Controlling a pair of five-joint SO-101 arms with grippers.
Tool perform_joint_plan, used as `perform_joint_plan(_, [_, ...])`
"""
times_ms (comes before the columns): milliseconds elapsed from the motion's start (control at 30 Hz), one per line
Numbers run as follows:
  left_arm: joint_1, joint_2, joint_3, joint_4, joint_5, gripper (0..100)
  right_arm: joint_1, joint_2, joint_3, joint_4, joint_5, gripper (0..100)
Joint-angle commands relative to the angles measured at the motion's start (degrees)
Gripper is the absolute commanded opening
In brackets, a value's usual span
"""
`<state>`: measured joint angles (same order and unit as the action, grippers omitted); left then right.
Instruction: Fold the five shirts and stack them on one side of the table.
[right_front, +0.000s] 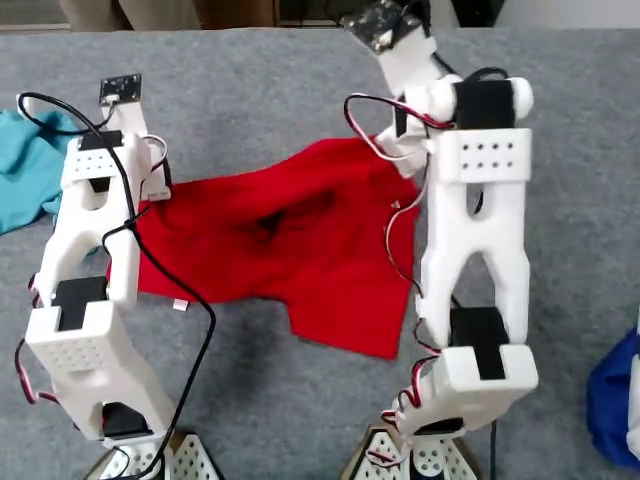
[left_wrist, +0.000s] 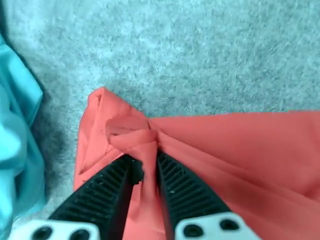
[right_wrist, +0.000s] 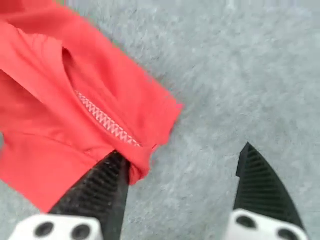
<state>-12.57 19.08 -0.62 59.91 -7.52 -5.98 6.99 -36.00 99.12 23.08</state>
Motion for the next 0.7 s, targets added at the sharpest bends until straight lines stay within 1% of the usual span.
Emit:
perform_joint_plan(0, [-2.7, -2.7, -2.1, 0.2, -0.5, 2, 2.7, -5.5, -9.4, 0.9, -6.6, 29.9])
perform_joint_plan(133, [-2.7, -2.7, -1.9, 0.2, -0.5, 2, 4.5, -5.5, -15.2, 0.9, -20.0, 29.9])
perform_joint_plan(233, [-3.3, -2.7, -2.4, 0.2, -0.5, 2, 7.1, -5.4, -19.6, -1.0, -26.5, 29.9])
perform_joint_plan(400, [-5.5, -2.7, -2.2, 0.2, -0.5, 2, 15.0, -5.4, -21.5, -4.6, -31.5, 29.9])
perform_joint_plan(467, [-6.3, -2.7, -1.8, 0.4, -0.5, 2, 17.3, -5.4, -21.3, -4.7, -32.2, 29.9])
perform_joint_plan(567, [-7.0, -2.7, -1.8, 0.5, -0.5, 2, 17.3, -5.4, -21.2, -2.8, -32.2, 29.9])
perform_joint_plan(667, [-6.8, -2.7, -1.8, 0.6, -0.5, 2, 13.8, -5.4, -21.1, -0.6, -32.2, 29.9])
